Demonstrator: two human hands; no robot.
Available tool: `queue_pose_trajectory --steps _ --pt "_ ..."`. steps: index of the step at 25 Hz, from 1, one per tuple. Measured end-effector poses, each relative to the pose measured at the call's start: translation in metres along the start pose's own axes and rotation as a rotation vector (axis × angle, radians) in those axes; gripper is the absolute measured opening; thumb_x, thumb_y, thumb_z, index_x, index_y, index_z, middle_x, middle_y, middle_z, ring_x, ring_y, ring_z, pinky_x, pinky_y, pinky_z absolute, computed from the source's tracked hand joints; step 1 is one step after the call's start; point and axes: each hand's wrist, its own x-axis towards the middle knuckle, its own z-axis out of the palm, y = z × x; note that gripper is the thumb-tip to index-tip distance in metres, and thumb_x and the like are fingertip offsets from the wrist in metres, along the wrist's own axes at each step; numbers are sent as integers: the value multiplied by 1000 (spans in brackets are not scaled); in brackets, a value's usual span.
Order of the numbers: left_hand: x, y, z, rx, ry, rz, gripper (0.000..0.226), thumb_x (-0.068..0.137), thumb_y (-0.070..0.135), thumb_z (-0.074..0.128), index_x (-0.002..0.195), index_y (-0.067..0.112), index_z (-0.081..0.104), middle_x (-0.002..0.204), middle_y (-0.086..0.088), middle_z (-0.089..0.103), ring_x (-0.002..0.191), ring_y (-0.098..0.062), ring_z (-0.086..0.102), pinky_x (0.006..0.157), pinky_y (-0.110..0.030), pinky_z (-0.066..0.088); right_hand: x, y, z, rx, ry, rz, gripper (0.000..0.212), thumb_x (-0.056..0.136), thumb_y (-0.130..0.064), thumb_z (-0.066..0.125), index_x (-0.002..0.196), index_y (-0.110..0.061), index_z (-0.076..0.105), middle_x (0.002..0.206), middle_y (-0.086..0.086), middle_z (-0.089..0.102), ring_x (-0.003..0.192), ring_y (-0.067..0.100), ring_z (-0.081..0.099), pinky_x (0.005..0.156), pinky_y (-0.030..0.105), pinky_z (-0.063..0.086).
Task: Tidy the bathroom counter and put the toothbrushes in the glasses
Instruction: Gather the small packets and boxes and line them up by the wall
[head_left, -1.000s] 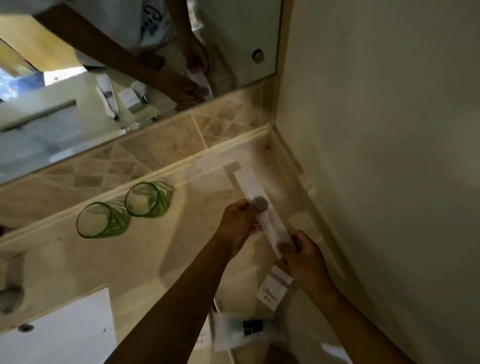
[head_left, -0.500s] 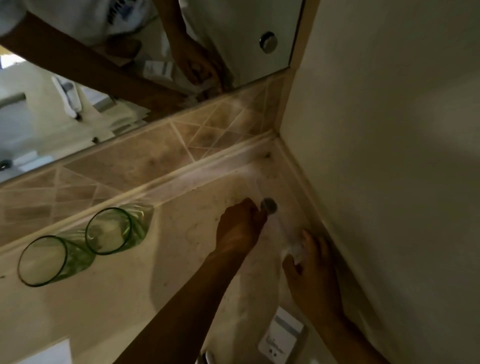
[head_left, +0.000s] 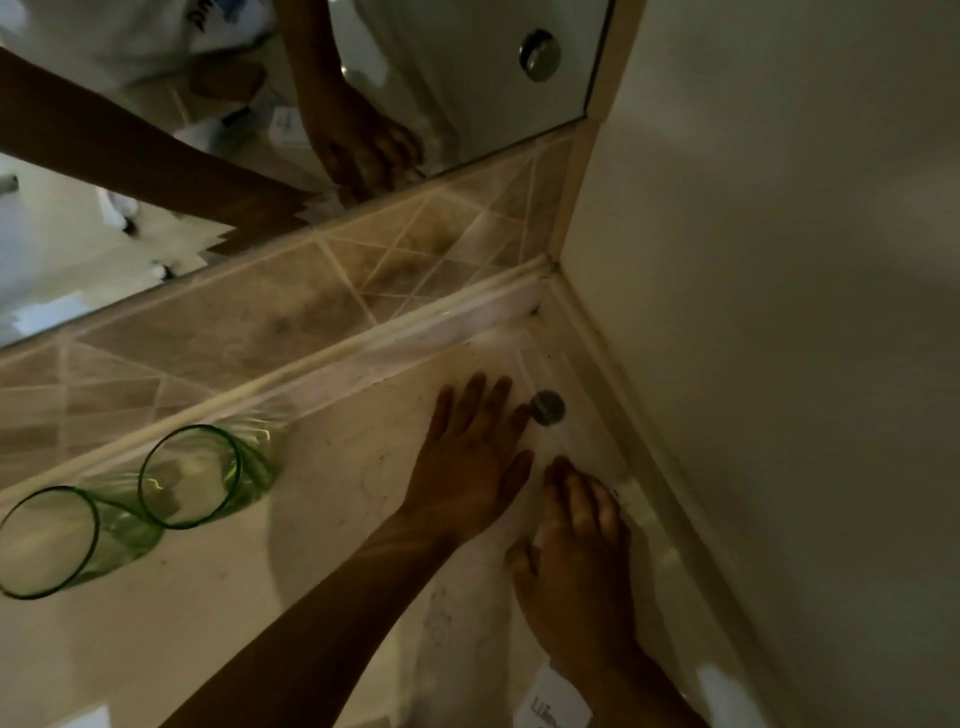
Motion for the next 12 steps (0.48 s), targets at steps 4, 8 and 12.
queue_pose_trajectory --steps 4,8,12 --pt "15 1 3 17 6 34 62 100 55 17 155 27 19 166 -9 10 152 -31 -1 122 -56 5 7 1 -1 20 -15 19 78 78 -43 54 148 -14 40 153 5 42 138 28 36 106 43 36" --pt "22 3 5 5 -5 9 63 99 56 15 155 28 14 166 -9 6 152 -31 -4 122 -56 5 14 2 -3 22 -5 19 75 79 -46 50 147 -15 42 155 5 40 140 27 34 107 43 35" --pt "20 3 8 5 -9 11 64 100 56 17 156 27 12 166 -9 4 152 -31 -6 122 -56 5 16 4 -3 69 -33 27 74 82 -46 48 150 -18 38 160 2 29 144 26 24 111 45 28"
